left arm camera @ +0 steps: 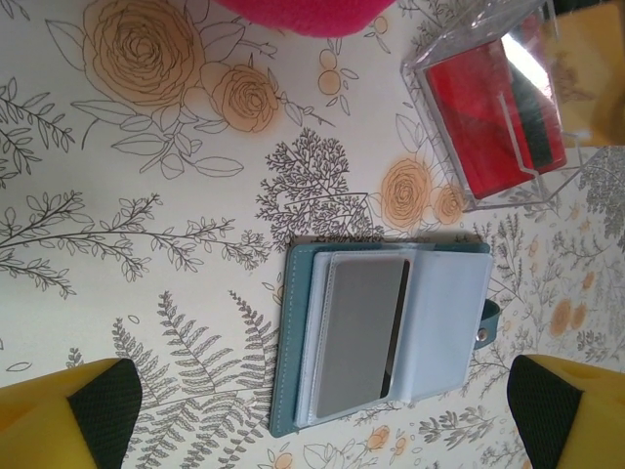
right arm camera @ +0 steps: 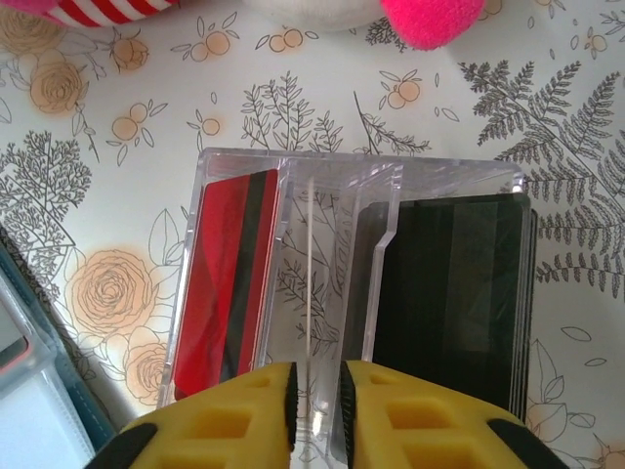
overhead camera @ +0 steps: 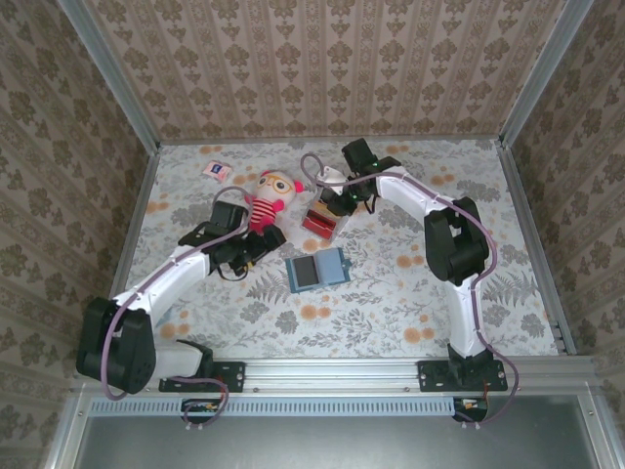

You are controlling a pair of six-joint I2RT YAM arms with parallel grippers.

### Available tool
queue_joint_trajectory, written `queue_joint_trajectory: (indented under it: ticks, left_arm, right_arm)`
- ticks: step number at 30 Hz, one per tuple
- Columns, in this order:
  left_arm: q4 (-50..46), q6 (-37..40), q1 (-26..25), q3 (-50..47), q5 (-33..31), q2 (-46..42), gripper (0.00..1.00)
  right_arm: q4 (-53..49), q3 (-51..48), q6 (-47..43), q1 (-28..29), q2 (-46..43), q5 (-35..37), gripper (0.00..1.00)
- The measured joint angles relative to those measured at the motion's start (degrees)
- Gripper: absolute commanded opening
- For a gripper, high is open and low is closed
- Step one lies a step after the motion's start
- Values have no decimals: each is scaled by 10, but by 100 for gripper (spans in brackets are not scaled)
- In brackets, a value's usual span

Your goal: Take the credit cards out of the card holder

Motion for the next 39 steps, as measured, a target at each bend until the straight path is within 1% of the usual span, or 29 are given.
queue_joint_trajectory:
  ticks: [4,6,8,10,14,16,18,20,22,25,26,29,31,34,39]
  left_arm:
    - [2,0,0,-3,4,3,100]
    - [3,0,0,-3,7,3,100]
    - [4,-2,0,-3,8,3,100]
    - [6,-2,-1,-3,9,3,100]
    - [9,-7,-10,-3,9,3,100]
    - [14,-12,-21,-3,9,3,98]
    - [21,-17,-36,-3,8,3,96]
    - [26,-24,-55,-3,6,3,91]
    - [30,-30,-70,-3,3,4,87]
    - [39,-40,-88,-3,-3,16,79]
    - [42,-41,-92,-3,-4,22,75]
    - [55,-50,-103,-3,-7,43,62]
    - [68,-56,-110,-4,-7,56,57]
    - [83,-59,-116,-4,-6,75,53]
    - [96,-62,-119,-4,-7,103,49]
  right_arm:
    - [0,2,17,0,0,1,28]
    - [1,2,30,0,0,3,30]
    - [5,2,50,0,-5,12,36]
    - [13,-3,71,0,-17,18,40]
    - [35,-36,128,0,-71,28,48]
    - [50,-59,160,0,-103,29,49]
    - [59,-82,208,1,-137,46,50]
    - [59,-101,275,4,-172,83,49]
    - [60,-124,331,7,-200,104,50]
    - [62,-189,414,10,-248,116,50]
    - [63,-212,435,12,-261,116,50]
    - [72,-282,502,17,-292,97,48]
    - [83,-323,544,26,-303,75,44]
    - [102,-355,593,53,-302,45,39]
    - [147,-360,651,111,-263,8,34]
